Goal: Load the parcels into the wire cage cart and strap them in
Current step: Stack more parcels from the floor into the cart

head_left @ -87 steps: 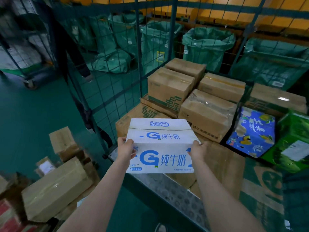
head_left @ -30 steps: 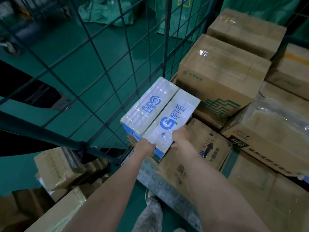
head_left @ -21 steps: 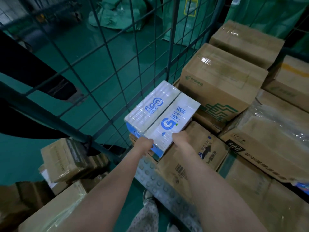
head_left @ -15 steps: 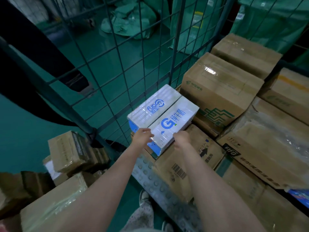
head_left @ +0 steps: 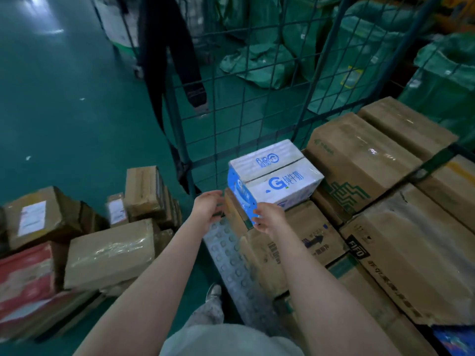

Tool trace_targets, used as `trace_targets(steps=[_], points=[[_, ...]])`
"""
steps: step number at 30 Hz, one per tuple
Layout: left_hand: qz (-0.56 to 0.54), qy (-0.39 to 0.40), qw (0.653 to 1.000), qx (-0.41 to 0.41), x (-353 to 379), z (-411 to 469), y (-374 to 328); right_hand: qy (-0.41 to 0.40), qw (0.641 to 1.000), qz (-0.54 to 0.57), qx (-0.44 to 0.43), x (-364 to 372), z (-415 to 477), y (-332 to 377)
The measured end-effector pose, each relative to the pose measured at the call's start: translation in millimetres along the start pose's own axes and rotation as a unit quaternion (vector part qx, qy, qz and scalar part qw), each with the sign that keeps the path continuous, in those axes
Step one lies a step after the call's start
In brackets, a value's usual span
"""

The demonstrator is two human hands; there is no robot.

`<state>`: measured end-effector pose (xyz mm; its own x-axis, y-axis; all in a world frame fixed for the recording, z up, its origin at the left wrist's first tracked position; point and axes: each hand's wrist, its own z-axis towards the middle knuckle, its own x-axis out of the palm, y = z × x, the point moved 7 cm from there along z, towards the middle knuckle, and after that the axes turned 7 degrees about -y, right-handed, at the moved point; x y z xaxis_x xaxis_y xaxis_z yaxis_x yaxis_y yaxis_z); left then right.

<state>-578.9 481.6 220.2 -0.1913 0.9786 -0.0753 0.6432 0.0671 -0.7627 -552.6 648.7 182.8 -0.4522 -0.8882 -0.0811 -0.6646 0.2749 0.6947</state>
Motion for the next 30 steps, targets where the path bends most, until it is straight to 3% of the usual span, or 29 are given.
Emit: trace_targets(steps=[10, 22, 30], points=[[-0.062, -0.079, 0.992, -0.07, -111.0, -37.4, 87.3, 0.109, 0.988, -0.106, 0.008, 55.3, -57.7, -72.8], [-0.145, -0.152, 0.972, -0.107, -232.7, -65.2, 120.3, 0.142, 0.967, -0.21, 0.039, 137.2, -98.7, -127.9], [-0.122, -0.191, 0.968, -0.108, -337.7, -58.7, 131.4, 0.157, 0.954, -0.254, 0.029, 218.0, -144.4, -173.8]])
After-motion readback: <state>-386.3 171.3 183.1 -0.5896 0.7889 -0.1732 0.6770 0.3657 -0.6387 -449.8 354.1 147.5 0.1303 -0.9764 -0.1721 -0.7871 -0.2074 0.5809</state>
